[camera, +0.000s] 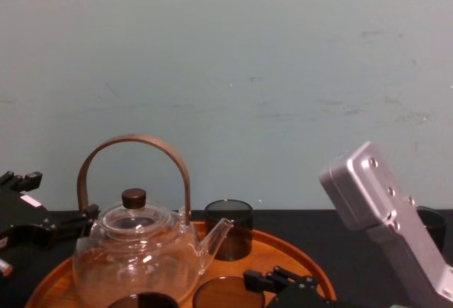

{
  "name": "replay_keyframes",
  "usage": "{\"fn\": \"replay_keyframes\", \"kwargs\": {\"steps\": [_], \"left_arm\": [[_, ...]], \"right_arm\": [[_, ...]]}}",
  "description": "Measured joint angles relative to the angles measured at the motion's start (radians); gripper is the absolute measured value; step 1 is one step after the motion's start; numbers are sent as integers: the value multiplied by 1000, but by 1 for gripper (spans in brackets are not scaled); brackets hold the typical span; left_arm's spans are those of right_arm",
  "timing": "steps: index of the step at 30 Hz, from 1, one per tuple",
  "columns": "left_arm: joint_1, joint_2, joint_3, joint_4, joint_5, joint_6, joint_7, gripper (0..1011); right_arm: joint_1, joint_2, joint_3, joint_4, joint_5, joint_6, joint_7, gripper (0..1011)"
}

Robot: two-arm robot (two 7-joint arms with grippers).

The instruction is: Pick up the glass from the table and place it on the tray.

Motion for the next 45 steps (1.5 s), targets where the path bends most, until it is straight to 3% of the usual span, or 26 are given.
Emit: {"fn": "replay_keyframes", "kwargs": {"steps": [14,19,31,45], "left_arm": [[0,0,0,0,0,0,0,1009],[0,0,0,0,0,0,0,1010],[0,0,0,0,0,0,0,1009],[0,0,0,0,0,0,0,1009]], "right_arm": [[-1,1,1,-1,0,-1,1,920],[-1,1,1,-2,0,-2,1,1002],[-4,5,5,-5,16,9,12,1002],[-77,74,35,-108,25,59,-8,1002]]}}
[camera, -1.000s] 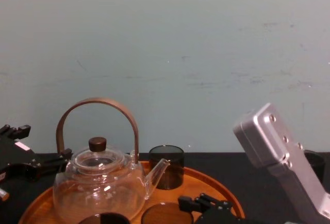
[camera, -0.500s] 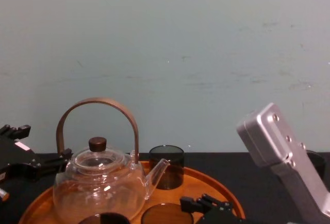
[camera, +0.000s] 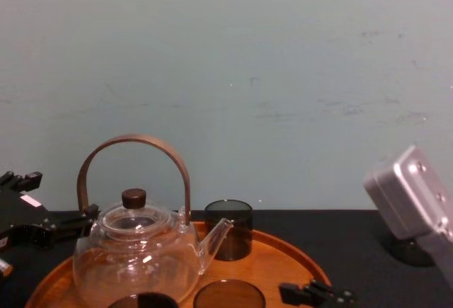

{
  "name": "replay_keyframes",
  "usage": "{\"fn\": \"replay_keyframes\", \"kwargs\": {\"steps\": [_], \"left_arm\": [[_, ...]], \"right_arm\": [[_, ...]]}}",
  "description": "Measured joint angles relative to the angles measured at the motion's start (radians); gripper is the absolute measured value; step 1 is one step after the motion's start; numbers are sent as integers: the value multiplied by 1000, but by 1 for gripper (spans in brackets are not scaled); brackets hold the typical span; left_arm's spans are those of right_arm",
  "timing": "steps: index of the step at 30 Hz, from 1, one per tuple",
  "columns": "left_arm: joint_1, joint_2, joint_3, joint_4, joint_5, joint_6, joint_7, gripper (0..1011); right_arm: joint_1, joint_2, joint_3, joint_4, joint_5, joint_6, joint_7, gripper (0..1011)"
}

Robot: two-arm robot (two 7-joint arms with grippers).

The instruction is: Pick up the glass from the table and place it on the tray.

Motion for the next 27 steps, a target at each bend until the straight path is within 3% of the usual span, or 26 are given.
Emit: {"fn": "replay_keyframes", "kwargs": {"steps": [16,27], "left_arm": [[0,0,0,0,0,0,0,1009],[0,0,0,0,0,0,0,1010]], "right_arm": [[-103,70,64,-106,20,-16,-20,1002],[-149,90,112,-143,33,-28,-42,1002]]}}
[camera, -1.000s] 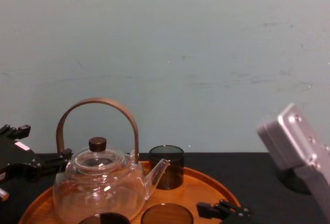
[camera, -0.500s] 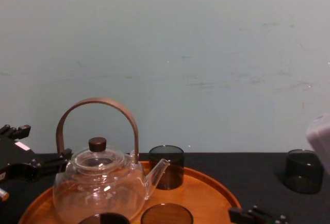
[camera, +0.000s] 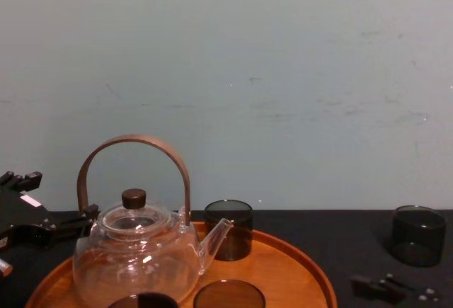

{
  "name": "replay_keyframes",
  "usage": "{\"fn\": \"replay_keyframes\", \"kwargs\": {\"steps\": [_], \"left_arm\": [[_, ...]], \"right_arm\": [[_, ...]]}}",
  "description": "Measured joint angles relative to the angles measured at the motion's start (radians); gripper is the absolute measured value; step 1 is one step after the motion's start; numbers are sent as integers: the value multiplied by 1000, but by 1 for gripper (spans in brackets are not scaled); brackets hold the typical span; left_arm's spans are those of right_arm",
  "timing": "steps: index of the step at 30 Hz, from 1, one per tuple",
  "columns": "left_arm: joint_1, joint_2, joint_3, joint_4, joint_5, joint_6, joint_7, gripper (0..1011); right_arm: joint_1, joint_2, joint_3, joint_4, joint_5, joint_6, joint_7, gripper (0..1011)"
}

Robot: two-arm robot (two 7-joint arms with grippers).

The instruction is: Pick up the glass from the table and place it on the tray.

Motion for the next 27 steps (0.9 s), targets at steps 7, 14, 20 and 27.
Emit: {"fn": "replay_keyframes", "kwargs": {"steps": [7,14,20,27], "left_arm": [[0,0,0,0,0,0,0,1009],[0,0,0,0,0,0,0,1009],[0,0,0,0,0,0,0,1010],[0,0,0,0,0,0,0,1010]], "right_arm": [[-13,4,30,-5,0,-2,-20,1002],[-14,-8,67,17,-14,-1,-53,1002],[-9,-18,104,39,-16,0,-75,1002],[3,-32,147,74,-20,-2,-97,1002]]}}
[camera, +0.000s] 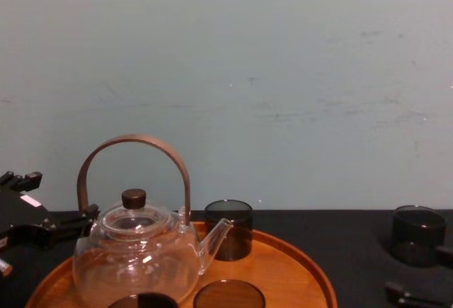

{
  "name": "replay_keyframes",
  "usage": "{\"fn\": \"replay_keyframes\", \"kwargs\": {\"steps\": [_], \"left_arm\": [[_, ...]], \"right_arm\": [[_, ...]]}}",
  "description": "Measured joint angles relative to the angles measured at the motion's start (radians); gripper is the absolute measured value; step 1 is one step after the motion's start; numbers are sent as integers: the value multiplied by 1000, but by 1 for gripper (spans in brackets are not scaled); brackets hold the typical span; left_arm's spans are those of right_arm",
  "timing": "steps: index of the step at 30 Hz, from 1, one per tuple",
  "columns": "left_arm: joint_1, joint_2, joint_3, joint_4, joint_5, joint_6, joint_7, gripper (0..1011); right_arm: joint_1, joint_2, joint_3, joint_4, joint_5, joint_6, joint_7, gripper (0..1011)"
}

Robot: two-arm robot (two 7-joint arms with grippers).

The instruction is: Pick up the glass from the table and place it on the tray.

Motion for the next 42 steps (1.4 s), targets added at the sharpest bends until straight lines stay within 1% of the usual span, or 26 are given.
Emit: {"fn": "replay_keyframes", "kwargs": {"steps": [6,9,16,20,26,34,35,36,38,39,42], "left_arm": [[0,0,0,0,0,0,0,1010],[0,0,0,0,0,0,0,1009],[0,0,0,0,0,0,0,1010],[0,0,0,0,0,0,0,1010],[0,0,0,0,0,0,0,1009],[0,0,0,0,0,0,0,1010],[0,0,0,0,0,0,0,1010],[0,0,0,0,0,0,0,1010],[0,0,0,0,0,0,0,1009],[0,0,0,0,0,0,0,1010],[0,0,0,0,0,0,0,1010]], "right_arm": [[18,-12,30,35,0,-2,-10,1002],[39,-19,49,66,0,-1,-14,1002],[74,-32,75,117,0,-1,-22,1002],[106,-41,93,159,0,-1,-26,1002],[150,-53,108,207,-1,0,-30,1002],[208,-68,112,266,-13,16,-33,1002],[220,-71,109,277,-17,19,-32,1002],[220,-71,109,277,-17,19,-32,1002],[244,-78,101,302,-25,26,-32,1002],[244,-78,101,302,-25,26,-32,1002],[276,-88,91,335,-35,34,-28,1002]]}}
